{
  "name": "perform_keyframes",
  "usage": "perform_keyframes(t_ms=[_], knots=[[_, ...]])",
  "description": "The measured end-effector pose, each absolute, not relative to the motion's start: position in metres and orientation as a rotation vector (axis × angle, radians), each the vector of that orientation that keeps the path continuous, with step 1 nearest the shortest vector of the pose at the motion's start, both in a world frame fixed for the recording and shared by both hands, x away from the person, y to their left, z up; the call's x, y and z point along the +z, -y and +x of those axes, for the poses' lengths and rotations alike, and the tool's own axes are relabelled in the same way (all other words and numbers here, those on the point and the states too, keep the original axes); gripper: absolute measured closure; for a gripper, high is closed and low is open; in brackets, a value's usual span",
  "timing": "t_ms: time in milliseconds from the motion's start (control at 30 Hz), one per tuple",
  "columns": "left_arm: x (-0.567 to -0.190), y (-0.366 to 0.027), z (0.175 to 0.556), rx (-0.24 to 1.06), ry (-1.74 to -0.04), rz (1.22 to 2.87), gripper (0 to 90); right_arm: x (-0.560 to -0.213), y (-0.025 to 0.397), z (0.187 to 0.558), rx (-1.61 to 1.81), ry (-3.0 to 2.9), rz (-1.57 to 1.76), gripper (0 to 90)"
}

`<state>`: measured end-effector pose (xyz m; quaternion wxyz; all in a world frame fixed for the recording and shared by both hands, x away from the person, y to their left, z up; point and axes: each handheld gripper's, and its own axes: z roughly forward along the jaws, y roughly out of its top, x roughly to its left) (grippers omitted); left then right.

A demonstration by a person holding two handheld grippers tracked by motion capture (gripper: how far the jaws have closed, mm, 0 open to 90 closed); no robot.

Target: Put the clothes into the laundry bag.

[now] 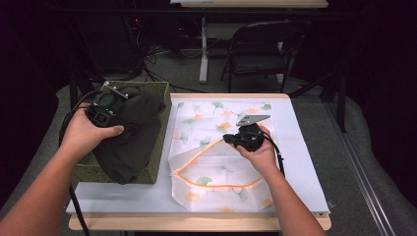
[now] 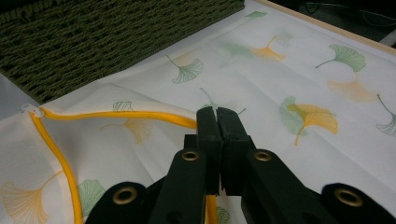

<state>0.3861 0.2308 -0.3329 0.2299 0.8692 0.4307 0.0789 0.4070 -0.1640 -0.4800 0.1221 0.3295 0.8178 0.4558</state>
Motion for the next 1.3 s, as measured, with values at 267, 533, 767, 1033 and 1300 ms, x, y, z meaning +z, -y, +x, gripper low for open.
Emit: perform_keyframes(t_ms=[267, 533, 767, 1033, 1300], knots=[[-0.324, -0.219, 0.378, 0.219, -1.129, 2.412, 61.2, -0.48, 0.166, 0.406, 1.336, -2.385, 0.961, 88.9], [-0.323, -0.214, 0.375, 0.213, -1.105, 2.432, 61.2, -0.48, 0.165, 0.406, 1.33, -2.39, 0.958, 88.9], [-0.327, -0.203, 0.371, 0.196, -1.062, 2.454, 61.3, -0.48, 0.165, 0.406, 1.328, -2.39, 0.961, 88.9], [-0.332, -0.188, 0.365, 0.185, -1.008, 2.489, 61.3, -0.48, 0.165, 0.405, 1.327, -2.39, 0.961, 88.9], [-0.333, -0.177, 0.359, 0.156, -0.969, 2.499, 61.3, -0.481, 0.164, 0.405, 1.325, -2.392, 0.961, 88.9]])
